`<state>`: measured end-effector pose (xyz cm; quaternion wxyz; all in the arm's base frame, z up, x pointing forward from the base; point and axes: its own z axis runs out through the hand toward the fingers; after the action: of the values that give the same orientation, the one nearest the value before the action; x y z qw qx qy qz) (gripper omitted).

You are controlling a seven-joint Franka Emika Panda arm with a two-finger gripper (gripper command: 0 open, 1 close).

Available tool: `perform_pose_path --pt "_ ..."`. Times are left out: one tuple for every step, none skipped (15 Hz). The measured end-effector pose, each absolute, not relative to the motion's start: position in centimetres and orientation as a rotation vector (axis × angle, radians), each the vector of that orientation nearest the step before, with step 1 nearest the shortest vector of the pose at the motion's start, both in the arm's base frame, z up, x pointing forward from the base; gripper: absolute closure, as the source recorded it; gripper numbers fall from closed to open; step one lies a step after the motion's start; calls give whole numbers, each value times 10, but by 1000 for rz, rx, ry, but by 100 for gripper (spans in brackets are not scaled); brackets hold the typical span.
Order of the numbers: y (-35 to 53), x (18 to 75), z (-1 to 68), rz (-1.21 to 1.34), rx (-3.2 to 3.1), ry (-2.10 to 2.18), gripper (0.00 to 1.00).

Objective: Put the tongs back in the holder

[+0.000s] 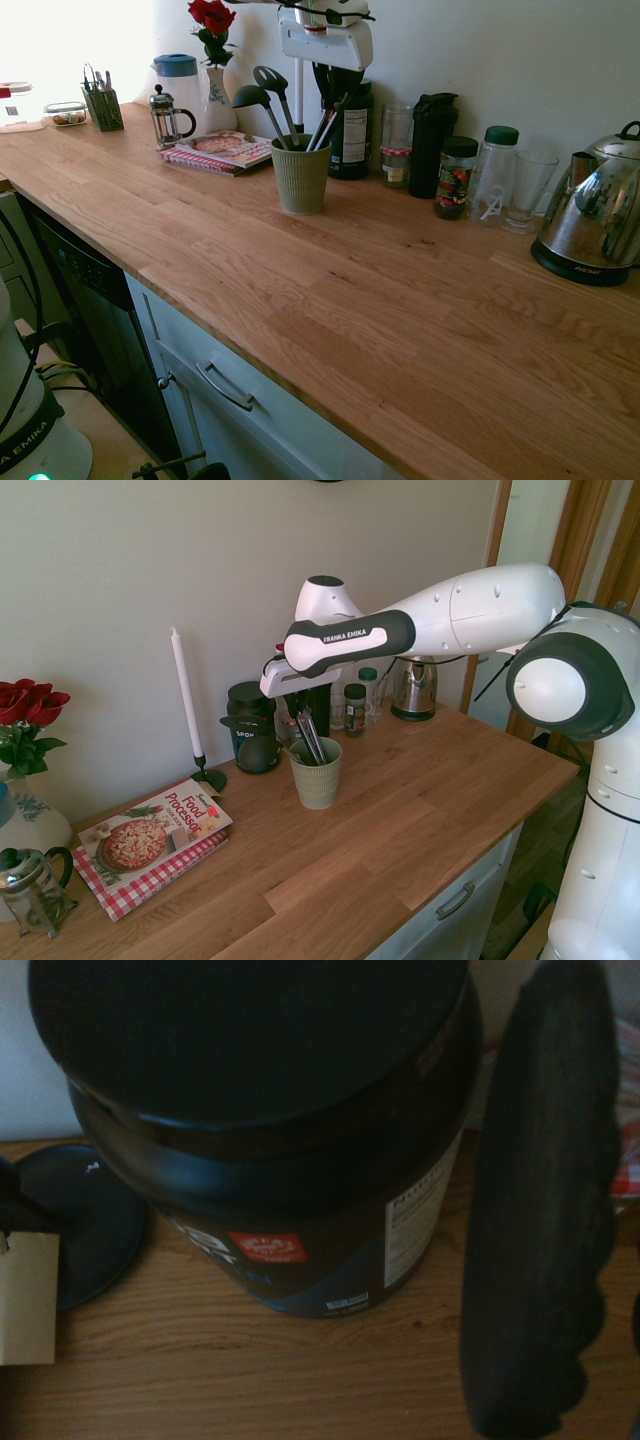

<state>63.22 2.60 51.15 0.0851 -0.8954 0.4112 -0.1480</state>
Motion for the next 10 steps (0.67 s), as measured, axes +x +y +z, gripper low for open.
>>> perform_pose_path --pt "26 632 508 -434 -2671 1223 0" --pt "26 631 507 -433 -2668 1220 0" --pt "26 631 507 -434 -2664 1218 0" --pt "26 631 507 -434 -2661 1215 0" --pt "26 630 509 -439 -2660 1207 0" --pt "25 629 513 -446 -2660 1195 0" --pt "25 628 518 -455 -2659 1180 0" --pt "25 625 525 -468 -2656 1166 0" --pt "25 622 533 -484 -2654 1154 0" --pt "24 619 539 -485 -2657 1147 0"
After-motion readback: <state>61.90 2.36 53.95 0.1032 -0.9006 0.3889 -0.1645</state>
